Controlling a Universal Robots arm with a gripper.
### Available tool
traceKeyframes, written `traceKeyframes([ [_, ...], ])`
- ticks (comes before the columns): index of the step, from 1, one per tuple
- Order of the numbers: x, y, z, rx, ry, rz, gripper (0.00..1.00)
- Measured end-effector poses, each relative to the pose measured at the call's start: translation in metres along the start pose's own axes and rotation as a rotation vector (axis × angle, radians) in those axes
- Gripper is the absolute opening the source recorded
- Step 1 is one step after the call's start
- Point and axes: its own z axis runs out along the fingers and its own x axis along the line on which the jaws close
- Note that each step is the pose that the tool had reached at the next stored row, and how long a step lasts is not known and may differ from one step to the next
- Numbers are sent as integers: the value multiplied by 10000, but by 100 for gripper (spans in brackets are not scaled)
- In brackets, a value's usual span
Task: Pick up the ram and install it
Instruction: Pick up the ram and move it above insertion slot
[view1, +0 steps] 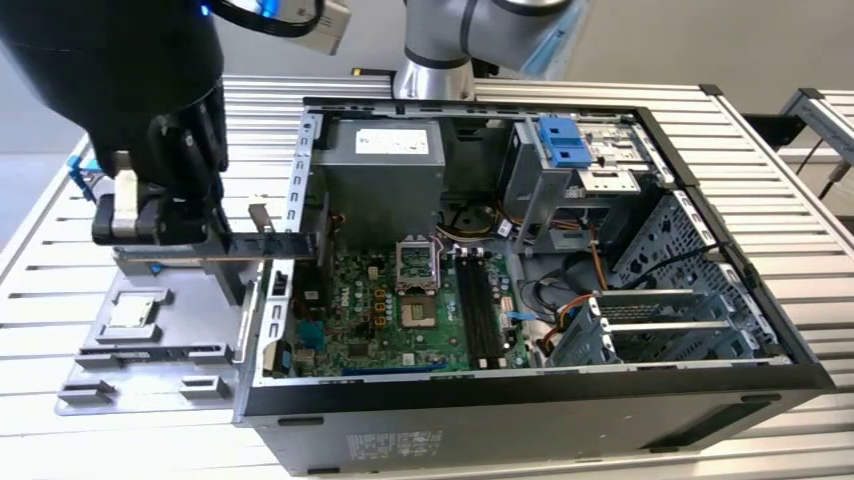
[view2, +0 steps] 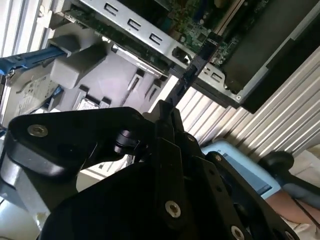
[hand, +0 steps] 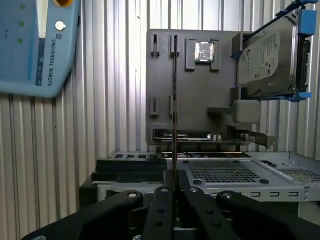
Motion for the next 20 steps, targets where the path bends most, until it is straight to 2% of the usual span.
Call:
traceKeyframes([
  [7, -51, -308, 22, 0, 0, 1, 0],
  [9, -82, -434, 33, 0, -1, -1, 0],
  [12, -119, -569, 45, 1, -1, 0, 0],
  [14, -161, -729, 59, 0, -1, 0, 0],
  [20, -225, -994, 79, 1, -1, 0, 0],
])
